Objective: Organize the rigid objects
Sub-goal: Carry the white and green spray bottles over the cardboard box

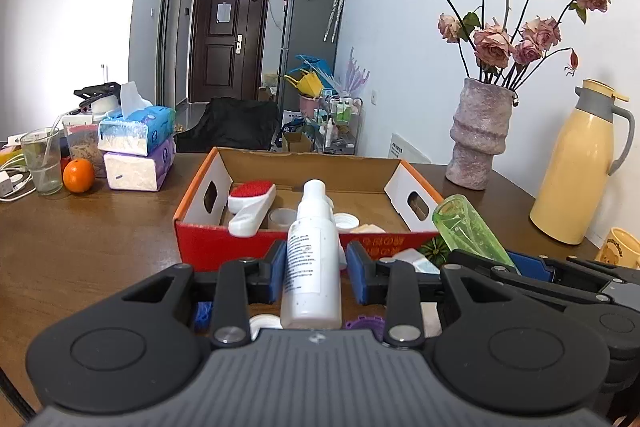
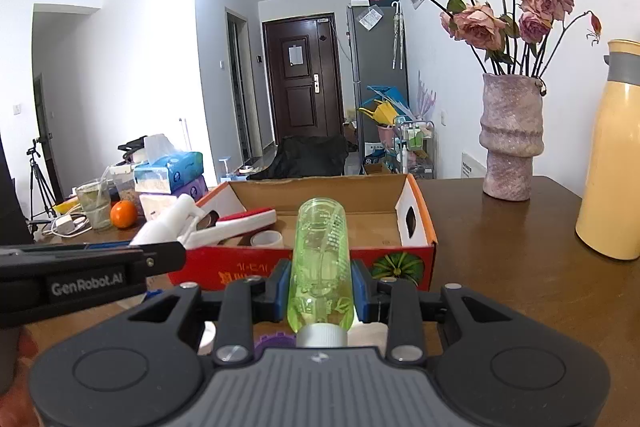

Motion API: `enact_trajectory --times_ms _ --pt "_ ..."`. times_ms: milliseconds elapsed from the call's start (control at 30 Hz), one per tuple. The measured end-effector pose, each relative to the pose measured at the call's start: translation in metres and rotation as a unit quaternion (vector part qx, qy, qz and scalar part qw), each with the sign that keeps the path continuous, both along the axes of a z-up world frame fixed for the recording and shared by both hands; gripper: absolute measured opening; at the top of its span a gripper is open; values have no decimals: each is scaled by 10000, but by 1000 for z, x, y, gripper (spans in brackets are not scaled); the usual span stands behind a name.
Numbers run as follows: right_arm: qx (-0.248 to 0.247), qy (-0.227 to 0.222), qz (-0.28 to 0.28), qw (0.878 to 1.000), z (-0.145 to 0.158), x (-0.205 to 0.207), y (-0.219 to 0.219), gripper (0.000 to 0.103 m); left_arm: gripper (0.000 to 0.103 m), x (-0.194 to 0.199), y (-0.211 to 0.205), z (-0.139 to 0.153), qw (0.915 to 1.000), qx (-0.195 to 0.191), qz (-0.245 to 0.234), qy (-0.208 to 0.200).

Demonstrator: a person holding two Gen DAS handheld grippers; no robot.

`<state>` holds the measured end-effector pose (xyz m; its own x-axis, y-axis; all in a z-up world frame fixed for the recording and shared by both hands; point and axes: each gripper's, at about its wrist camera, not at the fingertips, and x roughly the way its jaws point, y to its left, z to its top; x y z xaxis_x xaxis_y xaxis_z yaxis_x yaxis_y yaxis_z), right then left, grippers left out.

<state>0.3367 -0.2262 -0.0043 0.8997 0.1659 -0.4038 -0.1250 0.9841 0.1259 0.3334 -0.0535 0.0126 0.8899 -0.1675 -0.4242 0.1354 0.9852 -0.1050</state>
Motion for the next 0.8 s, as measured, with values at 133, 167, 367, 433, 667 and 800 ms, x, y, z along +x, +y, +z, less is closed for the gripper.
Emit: enact_trajectory --times_ms 133,167,367,433,667,800 --pt "30 -1 -5 10000 3 11 0 30 34 10 -2 4 10000 -5 16 -44" --pt "41 5 -4 10000 3 14 0 30 34 12 -2 4 10000 -4 22 -55" --pt "88 -3 -17 10000 5 32 -1 30 34 33 -4 11 9999 -43 92 -115" --pt "111 -32 -44 9999 7 40 -1 30 34 40 -6 13 9998 -48 117 -130" --pt "181 -17 -81 9998 8 70 -7 30 34 66 -11 15 9997 -64 213 -120" --pt "196 -1 -63 9998 8 85 -9 30 34 81 -13 14 9996 -102 259 -104"
